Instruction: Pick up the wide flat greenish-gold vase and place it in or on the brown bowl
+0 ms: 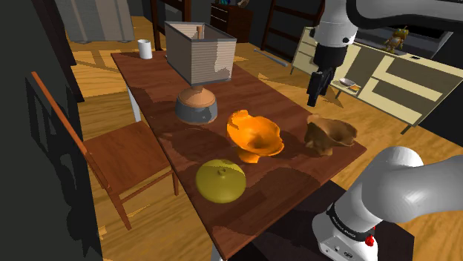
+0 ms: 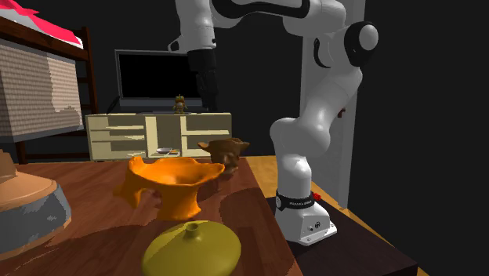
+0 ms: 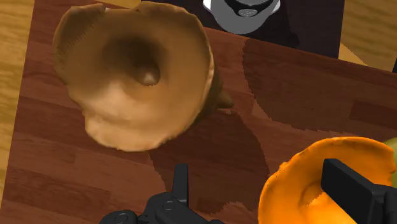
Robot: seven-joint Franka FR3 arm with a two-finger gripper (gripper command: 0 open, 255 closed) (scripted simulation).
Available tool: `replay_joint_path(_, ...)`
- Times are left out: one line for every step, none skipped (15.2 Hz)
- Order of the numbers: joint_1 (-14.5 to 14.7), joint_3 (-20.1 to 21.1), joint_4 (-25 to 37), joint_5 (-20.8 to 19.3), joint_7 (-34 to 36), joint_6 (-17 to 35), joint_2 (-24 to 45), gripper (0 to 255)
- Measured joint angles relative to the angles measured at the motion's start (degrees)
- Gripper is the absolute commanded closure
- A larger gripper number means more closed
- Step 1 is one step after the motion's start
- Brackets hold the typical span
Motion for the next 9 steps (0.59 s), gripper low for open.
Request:
replay_joint_path(0.00,0.00,0.00,0.00,0.00,0.00,0.00,0)
replay_joint_path(0.26,0.49,-0.57,0.59,0.62,0.54,-0.14,0)
replay_joint_path(0.62,1.11,-1.18,1.40,1.43,1.61,0.13,0)
replay_joint_path(1.01,1.75,-1.74,2.28,2.28,2.71,0.40,0)
replay_joint_path(1.46,2.51,-2.63,3.25,3.22,3.99,0.48,0)
replay_joint_path(1.94,3.28,-3.53,4.25,4.16,5.11,0.35,0)
replay_joint_path(2.38,4.00,-4.70,5.17,5.04,6.79,0.55,0)
replay_joint_path(2.92,4.89,-4.90,6.22,6.06,7.73,0.88,0)
replay_joint_path(3.37,5.65,-5.48,7.15,6.91,9.27,1.47,0)
